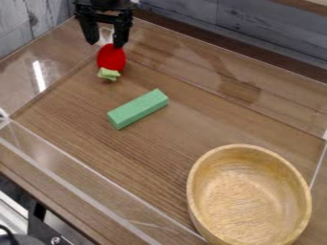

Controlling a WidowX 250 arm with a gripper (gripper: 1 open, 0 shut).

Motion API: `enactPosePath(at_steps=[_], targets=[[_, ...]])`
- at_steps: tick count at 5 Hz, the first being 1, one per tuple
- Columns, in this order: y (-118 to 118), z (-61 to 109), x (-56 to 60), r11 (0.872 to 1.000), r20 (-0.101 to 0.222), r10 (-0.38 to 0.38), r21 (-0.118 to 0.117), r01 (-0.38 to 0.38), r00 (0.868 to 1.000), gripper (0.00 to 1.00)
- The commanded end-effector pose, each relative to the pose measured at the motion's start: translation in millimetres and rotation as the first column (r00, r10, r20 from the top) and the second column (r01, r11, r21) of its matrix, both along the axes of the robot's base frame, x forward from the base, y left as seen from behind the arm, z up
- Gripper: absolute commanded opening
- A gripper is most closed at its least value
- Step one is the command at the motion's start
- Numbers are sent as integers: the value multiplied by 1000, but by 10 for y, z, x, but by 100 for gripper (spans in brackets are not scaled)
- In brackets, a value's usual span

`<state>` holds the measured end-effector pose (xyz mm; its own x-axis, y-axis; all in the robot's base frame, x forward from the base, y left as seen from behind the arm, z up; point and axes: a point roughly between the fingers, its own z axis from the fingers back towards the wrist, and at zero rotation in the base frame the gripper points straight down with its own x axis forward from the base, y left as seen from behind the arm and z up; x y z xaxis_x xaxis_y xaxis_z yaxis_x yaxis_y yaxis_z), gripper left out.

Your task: Move the red object to the right side of the table

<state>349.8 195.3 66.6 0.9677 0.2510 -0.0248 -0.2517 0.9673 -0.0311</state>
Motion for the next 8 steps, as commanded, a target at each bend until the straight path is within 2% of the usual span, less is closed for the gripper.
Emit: enactPosePath(at_steps=[1, 5, 6, 8], targets=[[80, 142, 98, 999, 49, 4, 47, -7, 999, 100], [106, -135, 185, 998, 17, 21, 65, -22, 1000, 100], [105, -171, 198, 998, 13, 25, 66, -25, 1000, 0], [36, -168, 219, 999, 2, 10, 48, -10, 1000, 0]])
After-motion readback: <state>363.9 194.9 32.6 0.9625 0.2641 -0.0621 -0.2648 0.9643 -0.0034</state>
